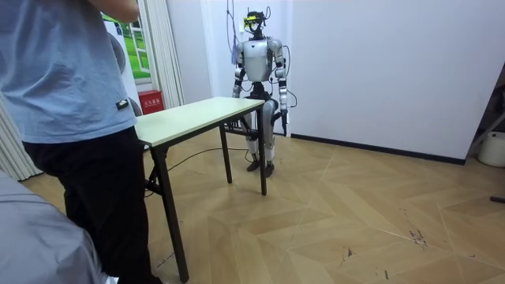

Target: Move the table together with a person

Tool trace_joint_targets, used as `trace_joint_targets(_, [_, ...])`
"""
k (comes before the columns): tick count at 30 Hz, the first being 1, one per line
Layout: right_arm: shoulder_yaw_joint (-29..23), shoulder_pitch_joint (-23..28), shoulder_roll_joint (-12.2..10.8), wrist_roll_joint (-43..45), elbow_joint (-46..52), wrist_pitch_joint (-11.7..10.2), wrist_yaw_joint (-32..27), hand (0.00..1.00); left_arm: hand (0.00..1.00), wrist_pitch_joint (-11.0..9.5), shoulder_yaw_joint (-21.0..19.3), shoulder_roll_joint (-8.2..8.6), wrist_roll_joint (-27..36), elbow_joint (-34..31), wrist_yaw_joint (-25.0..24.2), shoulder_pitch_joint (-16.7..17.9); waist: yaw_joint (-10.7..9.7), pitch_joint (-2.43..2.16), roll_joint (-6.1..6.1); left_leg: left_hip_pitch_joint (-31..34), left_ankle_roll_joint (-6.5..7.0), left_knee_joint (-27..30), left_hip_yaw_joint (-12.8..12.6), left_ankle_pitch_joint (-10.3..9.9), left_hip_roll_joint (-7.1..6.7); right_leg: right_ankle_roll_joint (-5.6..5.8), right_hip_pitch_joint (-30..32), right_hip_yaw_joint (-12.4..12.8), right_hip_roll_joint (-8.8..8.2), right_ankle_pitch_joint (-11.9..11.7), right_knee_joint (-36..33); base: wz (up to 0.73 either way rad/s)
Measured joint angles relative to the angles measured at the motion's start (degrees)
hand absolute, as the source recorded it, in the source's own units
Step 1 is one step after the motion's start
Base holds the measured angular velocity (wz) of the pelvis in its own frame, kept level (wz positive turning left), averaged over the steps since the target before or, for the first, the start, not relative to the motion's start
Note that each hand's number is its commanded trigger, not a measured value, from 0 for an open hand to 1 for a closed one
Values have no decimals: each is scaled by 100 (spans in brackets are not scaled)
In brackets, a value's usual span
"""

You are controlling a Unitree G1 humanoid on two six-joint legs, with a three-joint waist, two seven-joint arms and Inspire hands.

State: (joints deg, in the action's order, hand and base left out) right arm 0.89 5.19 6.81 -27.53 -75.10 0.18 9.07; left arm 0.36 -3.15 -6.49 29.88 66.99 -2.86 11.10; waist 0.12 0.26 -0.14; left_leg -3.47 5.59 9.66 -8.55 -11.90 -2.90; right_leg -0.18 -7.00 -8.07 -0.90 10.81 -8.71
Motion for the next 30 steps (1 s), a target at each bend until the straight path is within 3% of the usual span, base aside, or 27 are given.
trace_joint_targets(3, [7,173,47,-185,729,125,122,0,0,51,62,1,450,-376,-260,4,-1,-3,17,154,2,79,-9,0,0,-3,128,-11,-14,-3,-15,0])
trace_joint_targets(5, [11,311,71,-347,1342,112,261,0,0,44,223,-17,653,-574,-400,8,-5,15,65,198,3,119,-3,0,0,-8,149,-47,-22,-7,-14,0])
trace_joint_targets(8, [77,507,70,-691,2116,113,524,0,0,48,436,-17,908,-906,-605,21,-6,5,86,189,3,117,-1,0,5,-8,142,-30,-14,-7,-16,0])
trace_joint_targets(13, [659,997,41,-1673,3487,115,848,0,0,79,1149,-110,1720,-2520,-793,554,-118,-1,83,237,1,157,102,0,5,-8,145,-168,-19,-7,-39,13])
trace_joint_targets(18, [1506,1556,89,-2867,4943,106,1211,0,0,32,2049,-223,3068,-4062,-1027,891,-127,13,85,217,1,130,105,0,12,-7,176,-150,-17,-7,-108,-1])
trace_joint_targets(21, [1898,1614,99,-3254,5336,106,1431,0,0,30,2471,-312,3558,-4754,-1127,944,-152,26,65,223,1,121,98,0,10,-7,190,-148,-19,-7,-110,-1])
trace_joint_targets(25, [2090,1608,105,-3323,5483,77,1619,0,0,3,2649,-349,3585,-5209,-1232,937,-162,28,61,217,1,110,98,0,11,-7,191,-134,-17,-7,-111,0])
trace_joint_targets(30, [2318,1475,410,-3345,5578,54,1681,0,0,-23,2942,-635,3828,-5385,-1258,922,-197,29,61,226,1,112,100,0,14,-7,213,-142,-13,-7,-107,0])
